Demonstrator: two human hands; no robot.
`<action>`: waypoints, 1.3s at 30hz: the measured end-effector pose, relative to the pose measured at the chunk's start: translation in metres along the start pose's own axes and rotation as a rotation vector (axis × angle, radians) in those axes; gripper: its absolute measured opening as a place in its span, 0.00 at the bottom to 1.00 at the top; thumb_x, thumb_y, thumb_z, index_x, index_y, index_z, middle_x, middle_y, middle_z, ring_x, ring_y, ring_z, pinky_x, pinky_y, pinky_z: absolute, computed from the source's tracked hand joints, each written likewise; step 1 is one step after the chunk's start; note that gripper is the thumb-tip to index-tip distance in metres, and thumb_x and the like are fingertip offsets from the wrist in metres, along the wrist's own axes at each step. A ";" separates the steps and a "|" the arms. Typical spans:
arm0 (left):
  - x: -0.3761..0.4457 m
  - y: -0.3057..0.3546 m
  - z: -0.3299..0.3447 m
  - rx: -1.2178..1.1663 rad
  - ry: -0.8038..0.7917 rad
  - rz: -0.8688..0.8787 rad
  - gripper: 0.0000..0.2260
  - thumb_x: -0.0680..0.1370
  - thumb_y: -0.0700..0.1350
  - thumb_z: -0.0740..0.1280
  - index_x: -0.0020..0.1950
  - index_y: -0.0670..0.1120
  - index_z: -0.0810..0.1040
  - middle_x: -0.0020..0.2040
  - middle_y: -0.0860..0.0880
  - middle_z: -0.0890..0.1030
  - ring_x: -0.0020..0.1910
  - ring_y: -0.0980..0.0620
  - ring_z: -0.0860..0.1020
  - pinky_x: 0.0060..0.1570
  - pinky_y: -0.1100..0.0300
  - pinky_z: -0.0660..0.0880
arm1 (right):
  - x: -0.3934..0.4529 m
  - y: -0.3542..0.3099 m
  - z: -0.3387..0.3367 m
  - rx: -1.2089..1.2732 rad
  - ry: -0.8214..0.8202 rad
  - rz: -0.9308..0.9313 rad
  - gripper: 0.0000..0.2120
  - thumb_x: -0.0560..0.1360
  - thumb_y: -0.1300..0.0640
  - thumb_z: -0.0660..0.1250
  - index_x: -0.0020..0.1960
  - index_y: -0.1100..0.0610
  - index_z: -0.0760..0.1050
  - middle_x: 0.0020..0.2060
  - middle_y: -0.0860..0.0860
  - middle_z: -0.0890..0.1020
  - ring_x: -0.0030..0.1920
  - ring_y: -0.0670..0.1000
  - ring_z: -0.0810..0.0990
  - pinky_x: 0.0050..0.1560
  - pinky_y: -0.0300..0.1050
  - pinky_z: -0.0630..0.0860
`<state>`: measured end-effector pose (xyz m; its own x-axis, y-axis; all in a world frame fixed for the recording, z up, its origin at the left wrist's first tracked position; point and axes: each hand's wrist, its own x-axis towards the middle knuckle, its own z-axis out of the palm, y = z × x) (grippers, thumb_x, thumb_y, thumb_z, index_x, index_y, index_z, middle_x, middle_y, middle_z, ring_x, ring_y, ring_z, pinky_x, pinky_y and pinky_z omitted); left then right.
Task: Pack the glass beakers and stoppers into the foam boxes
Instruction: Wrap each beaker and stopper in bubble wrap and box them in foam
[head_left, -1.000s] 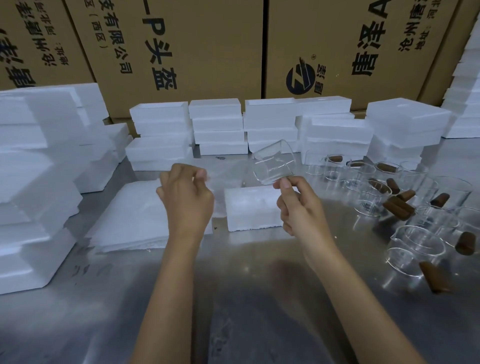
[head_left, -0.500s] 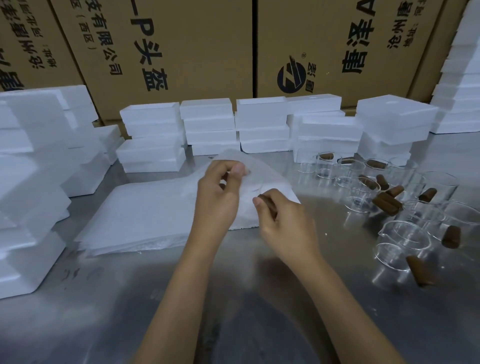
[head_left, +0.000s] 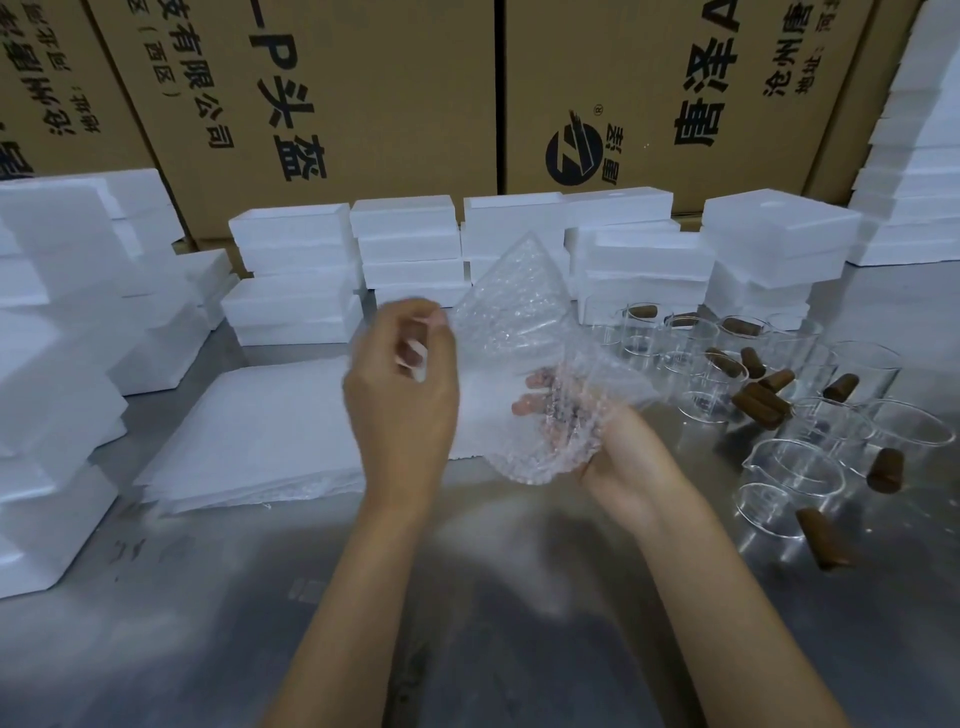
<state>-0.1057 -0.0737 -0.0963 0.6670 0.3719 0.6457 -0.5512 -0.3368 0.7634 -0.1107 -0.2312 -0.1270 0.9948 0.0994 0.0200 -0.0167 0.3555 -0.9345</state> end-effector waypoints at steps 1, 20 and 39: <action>0.004 -0.003 -0.005 0.085 0.049 0.051 0.07 0.79 0.50 0.67 0.57 0.56 0.77 0.49 0.60 0.79 0.51 0.57 0.77 0.50 0.63 0.74 | -0.001 -0.001 0.001 -0.019 0.009 0.008 0.12 0.83 0.55 0.56 0.53 0.58 0.77 0.43 0.54 0.85 0.45 0.53 0.84 0.46 0.47 0.80; 0.001 -0.018 0.006 -0.566 -0.586 -0.584 0.24 0.73 0.53 0.75 0.66 0.49 0.76 0.59 0.47 0.84 0.58 0.47 0.82 0.52 0.53 0.81 | -0.006 0.012 0.014 -0.117 -0.027 -0.093 0.09 0.75 0.49 0.72 0.49 0.54 0.84 0.48 0.51 0.86 0.58 0.55 0.83 0.58 0.48 0.79; 0.015 -0.019 0.000 -1.081 -0.300 -0.686 0.07 0.77 0.40 0.68 0.54 0.44 0.83 0.56 0.44 0.82 0.57 0.46 0.80 0.63 0.52 0.73 | 0.002 -0.005 -0.003 0.034 0.059 0.070 0.05 0.75 0.62 0.61 0.40 0.56 0.69 0.50 0.55 0.79 0.53 0.59 0.82 0.48 0.48 0.73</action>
<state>-0.0847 -0.0619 -0.1009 0.9777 -0.0632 0.2002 -0.0851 0.7524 0.6531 -0.1080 -0.2358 -0.1236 0.9953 0.0707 -0.0668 -0.0888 0.3815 -0.9201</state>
